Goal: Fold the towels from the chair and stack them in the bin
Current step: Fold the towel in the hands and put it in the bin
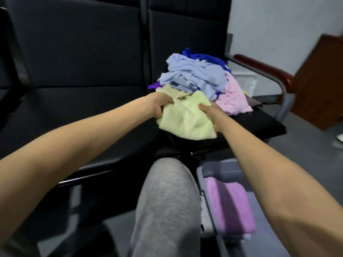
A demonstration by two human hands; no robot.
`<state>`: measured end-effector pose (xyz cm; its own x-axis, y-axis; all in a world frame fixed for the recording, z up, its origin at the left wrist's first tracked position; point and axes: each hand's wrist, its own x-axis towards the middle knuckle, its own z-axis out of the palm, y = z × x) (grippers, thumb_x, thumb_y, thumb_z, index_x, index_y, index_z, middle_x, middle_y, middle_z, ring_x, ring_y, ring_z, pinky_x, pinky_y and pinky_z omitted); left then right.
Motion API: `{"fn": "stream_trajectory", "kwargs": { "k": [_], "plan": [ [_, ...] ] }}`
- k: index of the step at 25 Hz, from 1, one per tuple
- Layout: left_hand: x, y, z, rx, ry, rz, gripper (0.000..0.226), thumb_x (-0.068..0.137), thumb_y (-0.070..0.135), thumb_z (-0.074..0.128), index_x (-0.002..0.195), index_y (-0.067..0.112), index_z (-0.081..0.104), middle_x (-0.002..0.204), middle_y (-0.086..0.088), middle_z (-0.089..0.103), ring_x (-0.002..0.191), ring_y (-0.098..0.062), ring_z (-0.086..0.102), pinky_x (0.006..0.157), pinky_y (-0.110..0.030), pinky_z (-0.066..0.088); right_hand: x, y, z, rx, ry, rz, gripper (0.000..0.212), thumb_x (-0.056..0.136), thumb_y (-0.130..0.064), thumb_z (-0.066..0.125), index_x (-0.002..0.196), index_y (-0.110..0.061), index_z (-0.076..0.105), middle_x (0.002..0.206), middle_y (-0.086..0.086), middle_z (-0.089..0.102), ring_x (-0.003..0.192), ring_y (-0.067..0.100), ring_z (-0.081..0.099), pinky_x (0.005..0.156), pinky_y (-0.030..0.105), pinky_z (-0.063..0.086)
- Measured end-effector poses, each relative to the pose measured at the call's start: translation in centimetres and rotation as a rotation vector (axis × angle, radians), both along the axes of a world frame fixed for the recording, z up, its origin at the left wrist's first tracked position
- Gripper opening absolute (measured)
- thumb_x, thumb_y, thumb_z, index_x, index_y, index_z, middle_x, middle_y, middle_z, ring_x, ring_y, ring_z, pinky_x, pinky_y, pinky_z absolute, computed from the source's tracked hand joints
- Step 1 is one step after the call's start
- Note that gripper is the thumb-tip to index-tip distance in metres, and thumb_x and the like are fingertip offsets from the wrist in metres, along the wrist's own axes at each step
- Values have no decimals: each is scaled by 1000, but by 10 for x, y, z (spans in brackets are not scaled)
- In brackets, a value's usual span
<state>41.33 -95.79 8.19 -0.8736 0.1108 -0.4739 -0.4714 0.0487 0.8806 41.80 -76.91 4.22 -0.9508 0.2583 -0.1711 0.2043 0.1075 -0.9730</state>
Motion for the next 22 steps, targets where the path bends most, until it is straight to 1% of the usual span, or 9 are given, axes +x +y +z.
{"fn": "stream_trajectory", "kwargs": {
  "k": [2,4,5,7,11,16,19,21,22],
  "plan": [
    [13,46,-8,-7,-6,-89,12,91,9,57,100,4,54,103,-6,56,95,-20,53,98,-29,41,28,41,-5,43,-22,-69,39,89,-19,60,126,-9,53,118,10,63,99,27,63,88,43,52],
    [38,91,-19,-11,-24,-178,9,94,7,52,85,5,48,83,-6,46,79,-18,47,84,-26,42,60,80,-15,60,-57,-142,33,92,-16,58,124,-9,52,113,10,62,97,26,61,83,39,51],
    [50,110,-26,1,-27,-202,4,93,5,51,90,6,49,80,-6,44,72,-17,45,76,-27,43,74,100,-23,63,-90,-162,32,93,-15,56,124,-8,51,113,11,62,96,26,61,81,38,51],
    [72,146,-47,22,-10,-246,25,89,0,53,111,13,50,89,-9,50,66,-14,46,64,-26,45,105,138,-35,70,-185,-154,34,94,-17,55,126,-8,50,114,11,62,99,27,60,82,39,51],
    [123,190,-105,126,-171,-272,36,91,-5,43,121,14,46,89,-10,54,67,-18,52,60,-29,48,151,186,-64,189,-345,-142,27,95,-22,55,121,-15,49,112,5,57,102,24,54,84,37,43],
    [136,213,-167,-18,-213,-184,56,90,-6,39,139,20,31,135,-11,47,114,-28,52,92,-43,44,167,207,-125,199,-533,-14,55,88,-31,64,136,-14,41,136,9,51,118,28,53,102,48,43],
    [132,214,-175,-367,-256,-335,79,93,11,52,151,18,-2,155,-15,14,136,-39,28,107,-49,30,166,192,-138,347,-652,39,55,93,-31,58,138,-11,34,134,6,44,119,28,49,98,36,41],
    [134,215,-177,-509,-293,-443,82,95,24,52,150,14,-7,156,-16,7,139,-40,22,111,-48,27,154,186,-138,443,-600,-1,15,96,-21,51,105,-9,52,105,10,52,91,25,55,74,30,43],
    [129,215,-179,-562,-271,-507,78,96,28,49,151,13,-4,156,-17,10,139,-38,23,112,-45,28,148,183,-135,431,-531,-33,13,95,-14,47,84,-9,52,89,11,54,74,22,53,62,27,42]
  ]
}}
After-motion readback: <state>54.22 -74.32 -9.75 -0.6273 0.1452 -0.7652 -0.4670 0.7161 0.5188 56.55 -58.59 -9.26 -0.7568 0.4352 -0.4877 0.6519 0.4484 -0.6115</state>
